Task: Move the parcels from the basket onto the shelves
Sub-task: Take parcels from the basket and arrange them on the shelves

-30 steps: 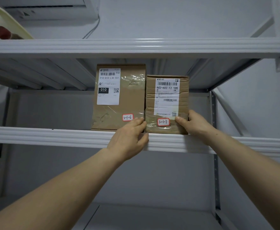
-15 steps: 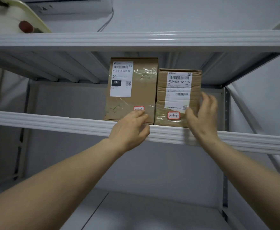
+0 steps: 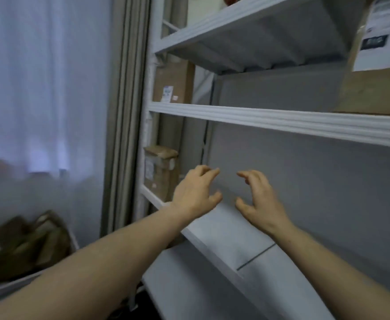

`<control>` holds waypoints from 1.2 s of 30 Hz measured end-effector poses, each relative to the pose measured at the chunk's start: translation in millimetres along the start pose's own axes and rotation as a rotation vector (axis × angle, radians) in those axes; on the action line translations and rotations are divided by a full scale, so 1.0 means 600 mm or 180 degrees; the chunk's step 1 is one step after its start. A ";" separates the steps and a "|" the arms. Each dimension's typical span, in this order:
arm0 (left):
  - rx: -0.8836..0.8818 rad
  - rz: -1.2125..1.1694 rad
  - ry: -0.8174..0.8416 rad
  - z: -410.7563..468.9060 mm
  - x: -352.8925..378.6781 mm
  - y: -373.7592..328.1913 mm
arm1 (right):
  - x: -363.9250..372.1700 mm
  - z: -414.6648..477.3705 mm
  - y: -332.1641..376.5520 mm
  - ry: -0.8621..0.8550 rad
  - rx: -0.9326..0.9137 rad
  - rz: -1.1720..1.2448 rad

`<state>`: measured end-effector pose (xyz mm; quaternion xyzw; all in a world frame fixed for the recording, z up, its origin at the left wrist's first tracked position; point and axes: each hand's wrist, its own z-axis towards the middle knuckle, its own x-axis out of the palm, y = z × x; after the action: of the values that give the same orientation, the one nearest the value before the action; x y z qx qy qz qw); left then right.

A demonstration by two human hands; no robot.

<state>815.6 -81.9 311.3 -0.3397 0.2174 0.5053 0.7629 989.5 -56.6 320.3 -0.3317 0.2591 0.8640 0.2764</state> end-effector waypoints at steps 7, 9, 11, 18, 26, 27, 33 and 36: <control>-0.1474 -0.0005 0.0363 -0.151 -0.019 0.241 | 0.272 -0.001 0.133 0.1075 0.0351 0.0570; -0.1727 0.0045 0.0389 -0.180 -0.036 0.312 | 0.337 0.016 0.173 0.1272 0.0242 0.0611; -0.1933 0.0117 0.0435 -0.208 -0.057 0.391 | 0.400 0.043 0.218 0.1467 0.0195 0.0698; -0.2675 0.0217 0.0525 -0.301 -0.150 0.653 | 0.626 0.127 0.391 0.2080 0.0059 0.0969; -0.3428 0.0352 0.0457 -0.378 -0.220 0.864 | 0.824 0.193 0.535 0.2537 -0.0093 0.1205; -0.3513 0.0355 0.0433 -0.383 -0.223 0.889 | 0.849 0.205 0.545 0.2589 -0.0101 0.1229; -0.3988 0.0394 0.0320 -0.404 -0.230 1.033 | 1.006 0.277 0.588 0.2927 -0.0071 0.1420; -0.4138 0.0442 0.0220 -0.392 -0.235 1.107 | 1.093 0.327 0.606 0.3059 0.0007 0.1635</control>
<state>152.2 -171.7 49.8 -0.7329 -0.0866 0.5707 0.3602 257.7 8.2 73.1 -0.6150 0.4299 0.6545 -0.0928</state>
